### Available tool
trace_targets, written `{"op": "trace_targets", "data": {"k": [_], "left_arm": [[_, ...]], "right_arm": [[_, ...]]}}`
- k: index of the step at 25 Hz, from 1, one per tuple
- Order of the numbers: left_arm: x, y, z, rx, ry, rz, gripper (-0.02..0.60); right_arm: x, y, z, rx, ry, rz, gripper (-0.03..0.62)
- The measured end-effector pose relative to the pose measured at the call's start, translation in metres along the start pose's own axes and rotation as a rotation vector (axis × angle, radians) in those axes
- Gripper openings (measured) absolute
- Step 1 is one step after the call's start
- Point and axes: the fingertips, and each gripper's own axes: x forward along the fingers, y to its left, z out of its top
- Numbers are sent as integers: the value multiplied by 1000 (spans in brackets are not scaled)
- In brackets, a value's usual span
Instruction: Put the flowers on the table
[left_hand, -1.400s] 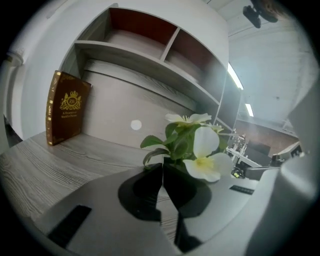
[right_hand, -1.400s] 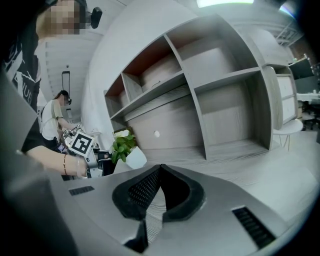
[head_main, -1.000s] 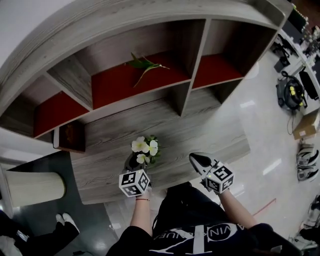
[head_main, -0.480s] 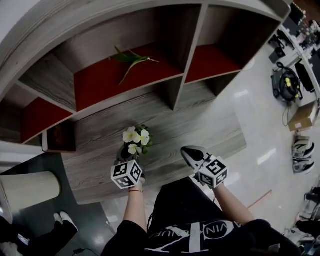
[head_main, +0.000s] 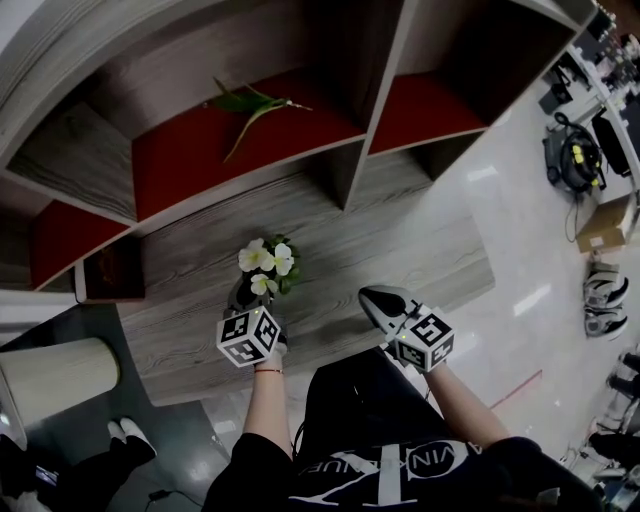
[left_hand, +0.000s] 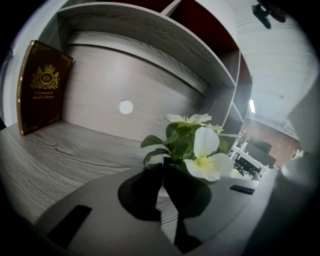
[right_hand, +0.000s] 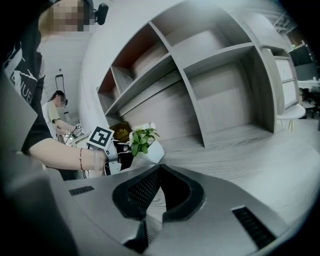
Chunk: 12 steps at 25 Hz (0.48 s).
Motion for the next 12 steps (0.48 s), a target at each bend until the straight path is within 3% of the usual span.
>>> {"op": "trace_targets", "data": {"k": [12], "left_arm": [[15, 10, 6, -44, -16, 31, 12]], "right_arm": [[-4, -2, -9, 15, 7, -7, 11]]}}
